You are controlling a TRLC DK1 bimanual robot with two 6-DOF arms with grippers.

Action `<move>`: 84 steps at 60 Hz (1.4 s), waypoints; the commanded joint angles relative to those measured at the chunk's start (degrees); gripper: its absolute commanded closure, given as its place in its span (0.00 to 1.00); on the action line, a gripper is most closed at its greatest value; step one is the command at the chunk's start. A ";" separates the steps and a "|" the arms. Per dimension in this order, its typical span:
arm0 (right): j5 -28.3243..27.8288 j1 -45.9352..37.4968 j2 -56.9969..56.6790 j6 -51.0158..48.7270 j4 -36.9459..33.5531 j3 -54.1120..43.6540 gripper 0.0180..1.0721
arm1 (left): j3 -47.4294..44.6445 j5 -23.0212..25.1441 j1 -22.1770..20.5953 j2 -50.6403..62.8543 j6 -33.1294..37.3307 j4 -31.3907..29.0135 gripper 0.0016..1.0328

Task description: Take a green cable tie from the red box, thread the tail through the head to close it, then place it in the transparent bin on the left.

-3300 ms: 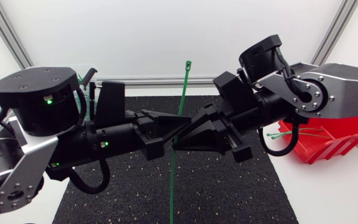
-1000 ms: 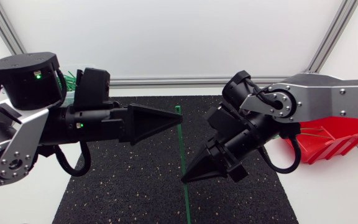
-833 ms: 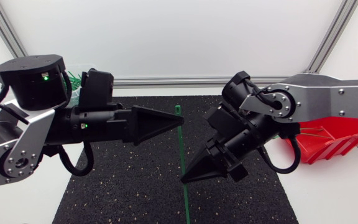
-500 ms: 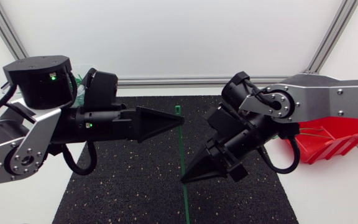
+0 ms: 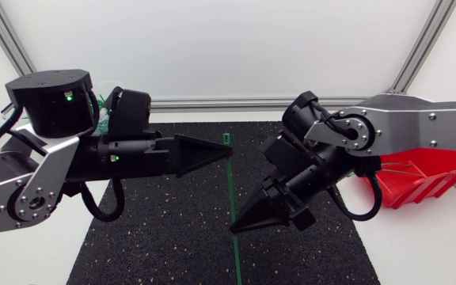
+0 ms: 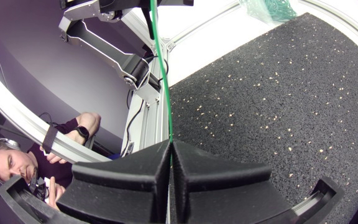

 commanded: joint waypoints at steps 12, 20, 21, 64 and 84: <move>-0.54 -0.16 1.37 -1.34 -0.75 0.44 0.95 | 1.63 0.70 0.03 0.87 -1.53 0.78 0.96; -0.45 0.10 1.55 -1.34 -0.75 0.35 0.95 | 1.72 0.70 0.03 0.87 -1.71 0.51 0.96; -0.45 0.28 1.55 -1.43 -0.83 0.35 0.95 | 1.80 0.70 0.03 0.87 -1.80 0.51 0.96; 2.89 2.47 0.76 -0.64 0.92 -0.79 0.95 | 5.23 2.29 2.84 2.63 -5.14 -1.24 0.96; 7.37 0.01 -4.43 -0.55 2.07 -0.97 0.40 | 9.10 5.10 7.85 5.09 -5.58 -4.76 0.96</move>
